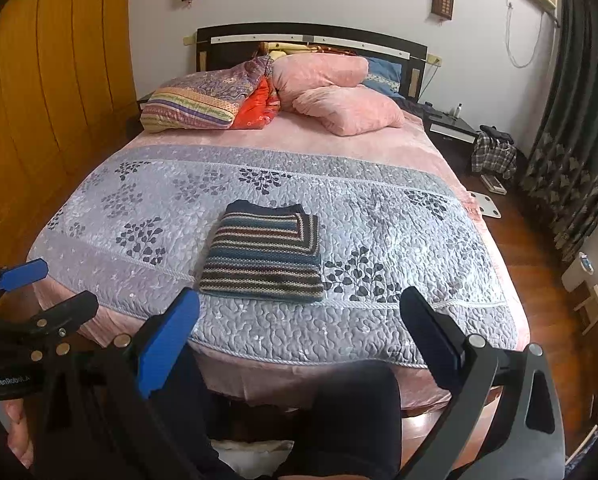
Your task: Fold small clothes
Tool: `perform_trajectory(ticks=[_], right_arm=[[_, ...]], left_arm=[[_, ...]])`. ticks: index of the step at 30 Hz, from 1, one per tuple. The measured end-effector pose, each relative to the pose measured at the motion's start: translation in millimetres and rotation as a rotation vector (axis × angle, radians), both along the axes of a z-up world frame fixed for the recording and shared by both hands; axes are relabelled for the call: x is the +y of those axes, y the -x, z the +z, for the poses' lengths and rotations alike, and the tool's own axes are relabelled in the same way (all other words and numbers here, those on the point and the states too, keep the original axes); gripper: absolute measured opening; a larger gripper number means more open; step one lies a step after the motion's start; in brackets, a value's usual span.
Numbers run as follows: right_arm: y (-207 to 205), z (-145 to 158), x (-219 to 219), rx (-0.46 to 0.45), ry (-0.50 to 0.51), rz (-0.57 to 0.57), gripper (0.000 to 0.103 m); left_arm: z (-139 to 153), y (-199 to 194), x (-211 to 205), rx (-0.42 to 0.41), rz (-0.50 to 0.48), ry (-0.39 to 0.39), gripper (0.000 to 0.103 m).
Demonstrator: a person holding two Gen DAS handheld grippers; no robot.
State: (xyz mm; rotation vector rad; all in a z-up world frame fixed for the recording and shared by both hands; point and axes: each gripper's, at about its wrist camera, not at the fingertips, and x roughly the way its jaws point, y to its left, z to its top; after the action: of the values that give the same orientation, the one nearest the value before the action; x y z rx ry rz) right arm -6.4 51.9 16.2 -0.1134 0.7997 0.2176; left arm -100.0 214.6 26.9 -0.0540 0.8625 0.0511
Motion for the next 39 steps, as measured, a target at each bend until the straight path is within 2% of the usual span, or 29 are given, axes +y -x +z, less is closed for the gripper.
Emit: perform_trajectory(ticks=[39], right_arm=[[-2.3, -0.5, 6.4, -0.014, -0.005, 0.002, 0.100]], left_arm=[[2.5, 0.5, -1.5, -0.005, -0.004, 0.002, 0.097]])
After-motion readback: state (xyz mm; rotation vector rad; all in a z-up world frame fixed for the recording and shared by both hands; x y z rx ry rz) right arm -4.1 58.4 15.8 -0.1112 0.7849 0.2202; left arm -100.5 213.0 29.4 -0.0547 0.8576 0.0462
